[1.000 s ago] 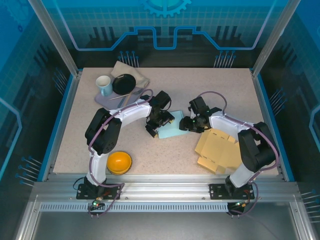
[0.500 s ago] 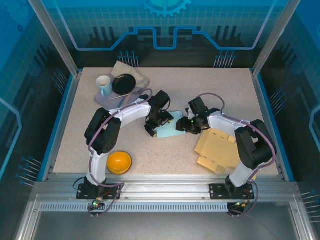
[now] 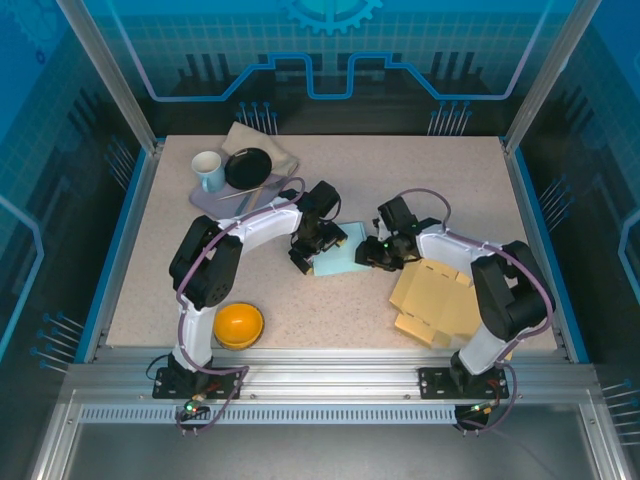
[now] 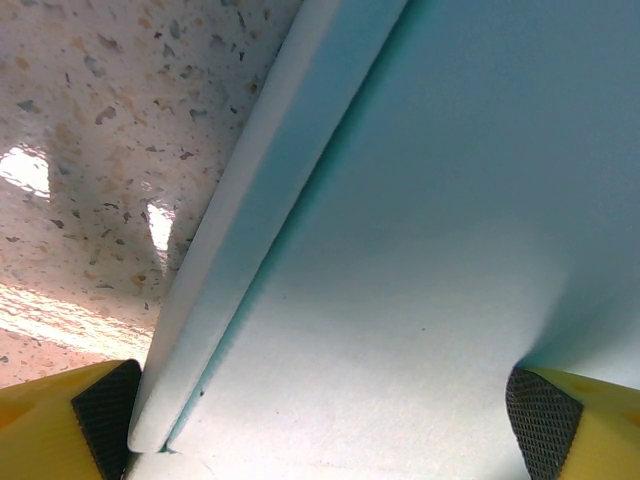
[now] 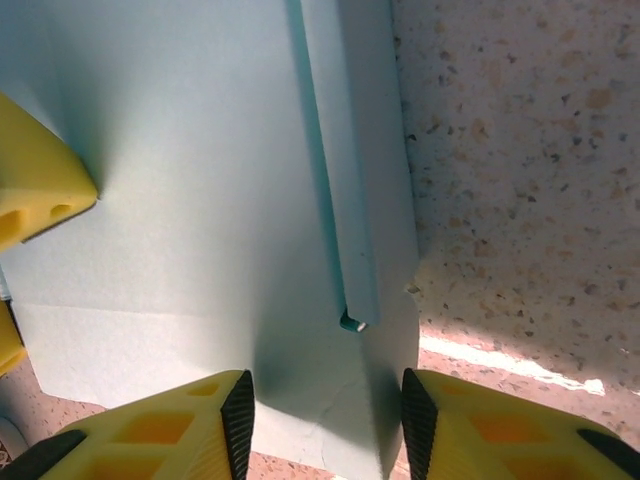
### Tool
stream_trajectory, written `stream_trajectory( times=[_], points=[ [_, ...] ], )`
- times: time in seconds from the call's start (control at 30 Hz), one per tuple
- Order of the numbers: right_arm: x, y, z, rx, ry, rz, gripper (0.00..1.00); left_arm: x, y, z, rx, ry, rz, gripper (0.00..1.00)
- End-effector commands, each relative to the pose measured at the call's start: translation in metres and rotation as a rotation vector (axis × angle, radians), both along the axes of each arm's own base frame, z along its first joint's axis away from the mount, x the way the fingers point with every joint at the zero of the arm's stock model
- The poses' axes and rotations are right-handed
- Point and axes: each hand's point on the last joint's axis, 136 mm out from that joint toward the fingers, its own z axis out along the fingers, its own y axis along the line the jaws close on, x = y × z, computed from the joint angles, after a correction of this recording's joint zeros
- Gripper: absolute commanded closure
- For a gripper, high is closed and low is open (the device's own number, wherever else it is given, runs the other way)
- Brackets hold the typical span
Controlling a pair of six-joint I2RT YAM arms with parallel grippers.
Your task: Fold the paper box
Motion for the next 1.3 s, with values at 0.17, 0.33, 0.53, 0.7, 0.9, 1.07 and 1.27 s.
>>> stream_trajectory(
  times=[0.17, 0.33, 0.53, 0.7, 0.9, 1.07, 1.27],
  points=[
    [-0.011, 0.003, -0.004, 0.009, -0.020, 0.029, 0.63, -0.020, 0.027, -0.023, 0.101, 0.086, 0.027, 0.04],
    [-0.016, 0.000, -0.009, 0.005, -0.026, 0.033, 0.65, -0.019, 0.028, -0.024, 0.102, 0.088, 0.028, 0.04],
    [-0.014, -0.008, -0.017, -0.047, -0.066, 0.054, 0.65, -0.019, 0.029, -0.026, 0.104, 0.090, 0.028, 0.04],
    [-0.017, -0.009, -0.026, -0.050, -0.061, 0.055, 0.65, -0.020, 0.030, -0.027, 0.106, 0.095, 0.028, 0.03],
    [-0.017, -0.011, -0.033, -0.062, -0.071, 0.063, 0.65, -0.019, 0.031, -0.027, 0.105, 0.097, 0.028, 0.03],
    [-0.020, -0.019, -0.043, -0.091, -0.082, 0.065, 0.65, -0.019, 0.034, -0.028, 0.111, 0.099, 0.031, 0.03],
    [-0.022, -0.023, -0.054, -0.090, -0.096, 0.057, 0.65, -0.020, 0.035, -0.031, 0.111, 0.105, 0.031, 0.03]
  ],
)
